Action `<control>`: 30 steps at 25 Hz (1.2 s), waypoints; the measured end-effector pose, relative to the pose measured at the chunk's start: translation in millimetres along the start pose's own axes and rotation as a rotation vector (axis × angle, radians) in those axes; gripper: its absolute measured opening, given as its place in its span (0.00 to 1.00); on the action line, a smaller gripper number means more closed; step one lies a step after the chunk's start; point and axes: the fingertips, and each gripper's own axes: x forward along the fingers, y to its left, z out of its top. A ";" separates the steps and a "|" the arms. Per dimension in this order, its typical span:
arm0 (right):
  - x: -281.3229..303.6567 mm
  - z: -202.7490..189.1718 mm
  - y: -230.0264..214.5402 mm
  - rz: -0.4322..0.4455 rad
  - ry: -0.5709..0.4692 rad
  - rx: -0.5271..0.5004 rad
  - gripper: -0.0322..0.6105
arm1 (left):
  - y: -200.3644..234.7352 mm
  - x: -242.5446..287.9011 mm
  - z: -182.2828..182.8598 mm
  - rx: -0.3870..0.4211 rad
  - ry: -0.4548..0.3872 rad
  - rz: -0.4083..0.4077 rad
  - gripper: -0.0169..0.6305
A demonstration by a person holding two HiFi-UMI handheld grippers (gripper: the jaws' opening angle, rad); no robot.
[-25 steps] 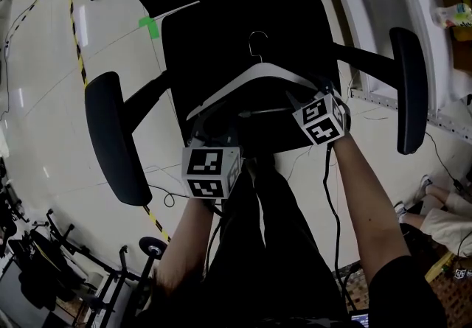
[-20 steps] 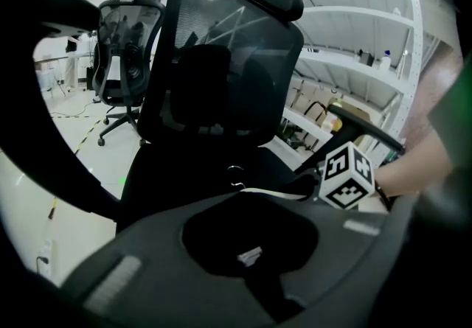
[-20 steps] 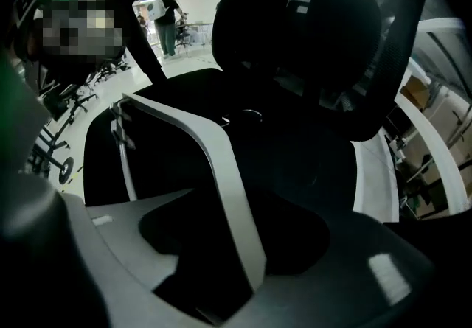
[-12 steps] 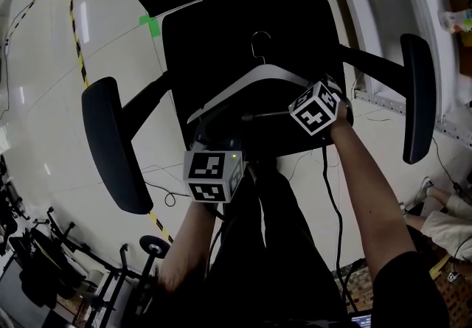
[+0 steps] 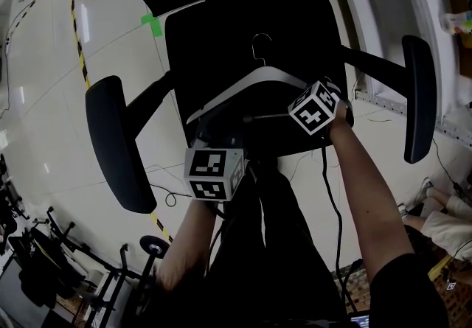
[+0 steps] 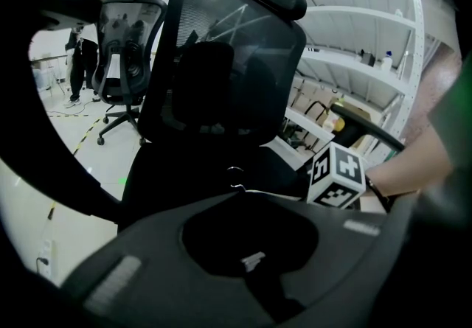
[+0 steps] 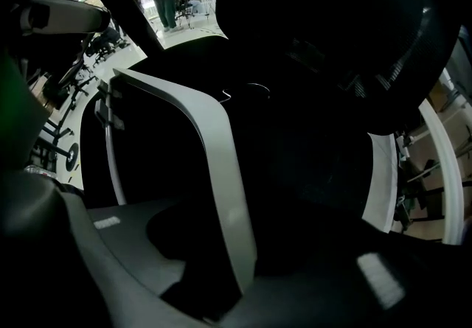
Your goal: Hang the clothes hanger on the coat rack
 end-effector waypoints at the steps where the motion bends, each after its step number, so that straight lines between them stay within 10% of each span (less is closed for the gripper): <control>1: 0.8 0.0 2.7 -0.006 0.002 -0.011 0.30 | 0.9 -1.0 -0.2 0.001 0.001 0.001 0.03; 15: -20.1 -2.4 10.7 -0.123 -0.060 -0.099 0.25 | 6.1 -24.1 3.4 -0.005 -0.021 0.016 0.03; 30: -101.0 -9.5 -9.4 -0.268 -0.233 0.062 0.25 | -24.7 -58.3 18.7 0.023 -0.072 0.009 0.03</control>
